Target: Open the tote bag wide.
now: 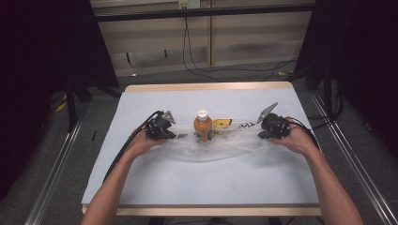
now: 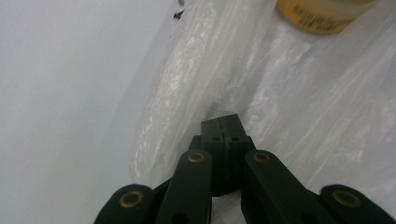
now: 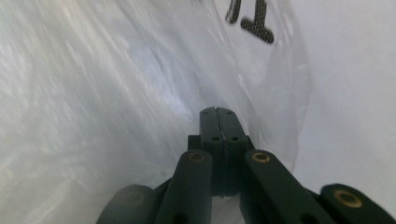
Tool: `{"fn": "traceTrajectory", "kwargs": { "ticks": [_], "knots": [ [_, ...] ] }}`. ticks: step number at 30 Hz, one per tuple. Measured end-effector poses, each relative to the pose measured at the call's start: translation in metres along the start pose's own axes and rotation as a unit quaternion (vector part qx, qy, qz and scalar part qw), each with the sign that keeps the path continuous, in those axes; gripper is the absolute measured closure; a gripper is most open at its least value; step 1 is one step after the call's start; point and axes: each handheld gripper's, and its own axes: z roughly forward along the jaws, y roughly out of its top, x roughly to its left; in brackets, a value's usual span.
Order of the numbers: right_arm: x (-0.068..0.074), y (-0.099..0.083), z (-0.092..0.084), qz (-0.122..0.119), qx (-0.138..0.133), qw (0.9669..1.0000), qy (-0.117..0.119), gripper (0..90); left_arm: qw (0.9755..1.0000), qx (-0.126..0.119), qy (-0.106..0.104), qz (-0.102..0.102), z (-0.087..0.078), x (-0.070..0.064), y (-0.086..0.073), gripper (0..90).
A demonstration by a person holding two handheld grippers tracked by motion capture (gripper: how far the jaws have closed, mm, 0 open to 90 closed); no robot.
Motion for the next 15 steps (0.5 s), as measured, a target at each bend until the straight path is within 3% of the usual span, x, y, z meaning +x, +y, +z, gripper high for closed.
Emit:
{"fn": "traceTrajectory", "kwargs": {
  "ticks": [4, 7, 9, 12, 15],
  "knots": [
    [0.002, 0.002, -0.011, 0.018, -0.057, 0.9981, 0.016, 90.0, 0.9987, -0.050, -0.014, -0.006, -0.012, -0.006, 0.003, 90.0],
    [0.003, 0.006, -0.019, 0.029, -0.093, 0.9950, 0.022, 90.0, 0.9960, -0.087, -0.021, -0.009, -0.021, -0.010, 0.004, 90.0],
    [0.002, 0.008, -0.024, 0.033, -0.117, 0.9922, 0.029, 90.0, 0.9954, -0.092, -0.027, -0.010, -0.024, -0.012, 0.004, 90.0],
    [-0.001, 0.012, -0.030, 0.045, -0.159, 0.9853, 0.044, 90.0, 0.9932, -0.111, -0.036, -0.008, -0.027, -0.015, 0.004, 90.0],
    [-0.002, 0.018, -0.033, 0.047, -0.179, 0.9812, 0.054, 90.0, 0.9889, -0.140, -0.045, -0.022, -0.032, -0.015, 0.002, 90.0]
  ]
}}
